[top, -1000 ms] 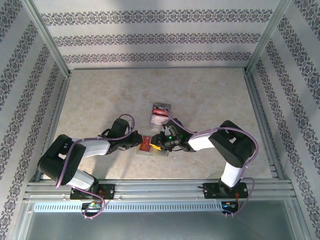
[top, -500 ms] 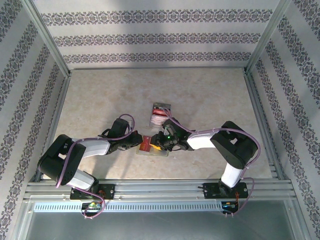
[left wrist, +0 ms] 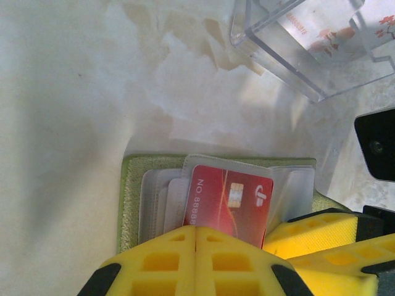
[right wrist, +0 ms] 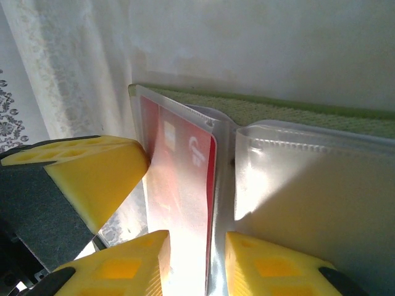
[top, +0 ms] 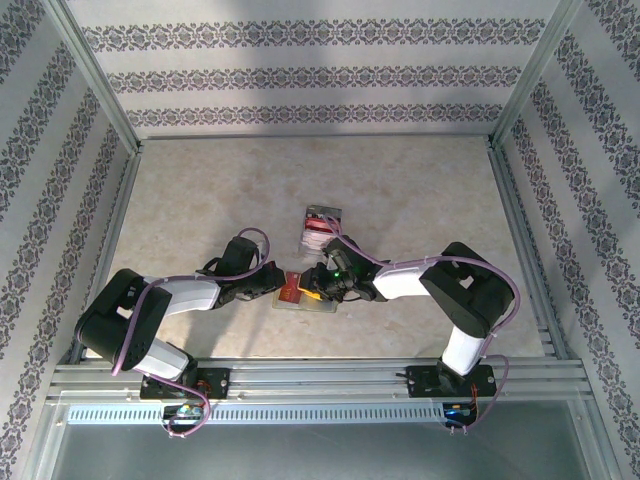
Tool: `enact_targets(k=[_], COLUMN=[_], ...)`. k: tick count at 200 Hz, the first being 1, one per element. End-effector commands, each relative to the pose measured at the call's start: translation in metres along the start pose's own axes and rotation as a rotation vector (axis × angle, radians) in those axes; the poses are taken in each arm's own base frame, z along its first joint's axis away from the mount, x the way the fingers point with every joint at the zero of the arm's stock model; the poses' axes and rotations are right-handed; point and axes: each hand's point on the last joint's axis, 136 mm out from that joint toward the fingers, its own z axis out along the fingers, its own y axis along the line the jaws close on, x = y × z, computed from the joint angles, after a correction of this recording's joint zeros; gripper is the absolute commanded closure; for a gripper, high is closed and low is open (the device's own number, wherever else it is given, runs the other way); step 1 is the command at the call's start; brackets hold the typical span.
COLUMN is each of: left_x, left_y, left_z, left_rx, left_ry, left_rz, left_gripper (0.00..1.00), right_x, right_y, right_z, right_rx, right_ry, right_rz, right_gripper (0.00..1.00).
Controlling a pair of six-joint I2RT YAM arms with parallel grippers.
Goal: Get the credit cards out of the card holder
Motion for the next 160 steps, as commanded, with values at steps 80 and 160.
enact_targets(k=[80, 160], left_x=[0.023, 0.025], left_y=[0.037, 0.040], left_z=[0.004, -0.001], left_rx=[-0.152, -0.168], left_ry=[0.051, 0.047], left_rz=[-0.012, -0.011], left_gripper=[1.00, 1.00], right_x=[-0.001, -0.007], right_y=[0.003, 0.014], right_z=[0.006, 0.000], right_rx=[-0.051, -0.114], right_ry=[-0.026, -0.066], right_rz=[-0.027, -0.049], right_gripper=[0.71, 0.73])
